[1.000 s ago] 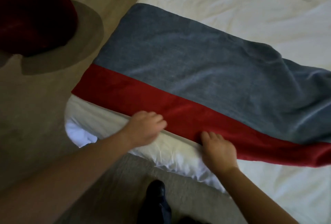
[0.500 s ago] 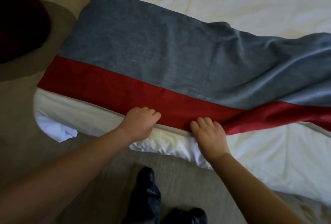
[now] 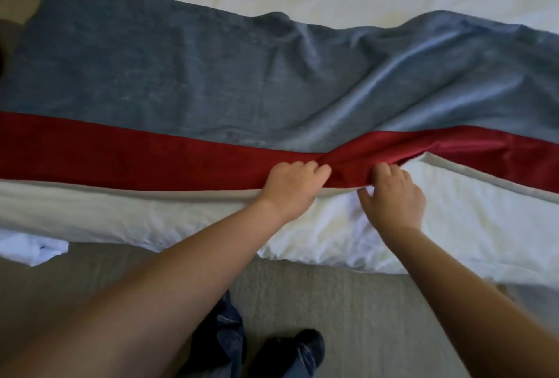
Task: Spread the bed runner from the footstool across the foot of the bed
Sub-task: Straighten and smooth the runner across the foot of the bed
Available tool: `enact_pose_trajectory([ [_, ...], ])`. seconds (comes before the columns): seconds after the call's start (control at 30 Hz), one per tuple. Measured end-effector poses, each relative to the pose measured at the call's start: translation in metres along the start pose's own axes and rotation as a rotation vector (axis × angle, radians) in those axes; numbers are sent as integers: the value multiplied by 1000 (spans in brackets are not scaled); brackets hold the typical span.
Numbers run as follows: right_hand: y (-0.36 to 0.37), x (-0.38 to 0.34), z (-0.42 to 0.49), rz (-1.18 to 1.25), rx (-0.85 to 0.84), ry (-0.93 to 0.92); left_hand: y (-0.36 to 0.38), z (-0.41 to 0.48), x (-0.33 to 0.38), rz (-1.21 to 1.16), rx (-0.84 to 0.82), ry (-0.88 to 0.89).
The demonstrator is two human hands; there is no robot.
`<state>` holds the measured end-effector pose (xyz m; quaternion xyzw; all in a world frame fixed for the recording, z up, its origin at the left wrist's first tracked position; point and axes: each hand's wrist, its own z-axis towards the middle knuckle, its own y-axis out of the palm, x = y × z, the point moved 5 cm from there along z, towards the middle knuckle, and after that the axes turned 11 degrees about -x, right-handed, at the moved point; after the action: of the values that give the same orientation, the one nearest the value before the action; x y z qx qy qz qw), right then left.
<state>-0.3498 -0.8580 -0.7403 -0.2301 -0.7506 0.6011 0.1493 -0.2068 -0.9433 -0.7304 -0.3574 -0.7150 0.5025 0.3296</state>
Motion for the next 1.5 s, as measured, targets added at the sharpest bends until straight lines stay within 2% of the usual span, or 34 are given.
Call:
enact_pose_trajectory([
  [0.2, 3, 50, 28, 7, 53, 132, -32, 39, 49, 82, 252, 94],
  [0.33, 0, 86, 51, -50, 52, 183, -21, 47, 61, 114, 189, 115],
  [0.4, 0, 100, 61, -98, 46, 126, -14, 50, 63, 132, 154, 89],
  [0.53, 5, 118, 68, -219, -68, -63, -4, 52, 68, 42, 137, 95],
  [0.67, 10, 141, 35, -160, -213, -207, 13, 39, 91, 47, 49, 160],
  [0.8, 13, 167, -7, -240, -345, -311, 30, 29, 109, 67, -57, 217],
  [0.87, 14, 169, -24, -235, -315, -374, 36, 27, 113, 76, -96, 240],
  [0.97, 11, 168, -44, -205, -174, -441, 34, 27, 122, 94, -127, 255],
  [1.1, 8, 193, -42, -262, -56, -277, 32, 29, 138, 98, -96, 262],
  [1.17, 8, 206, -40, -235, -86, -231, 36, 28, 142, 65, -108, 274],
  [1.27, 15, 212, -47, -244, -175, -269, 45, 26, 141, 41, -184, 291],
  [1.5, 15, 215, -69, -198, -93, -296, 36, 32, 163, 88, -162, 249],
])
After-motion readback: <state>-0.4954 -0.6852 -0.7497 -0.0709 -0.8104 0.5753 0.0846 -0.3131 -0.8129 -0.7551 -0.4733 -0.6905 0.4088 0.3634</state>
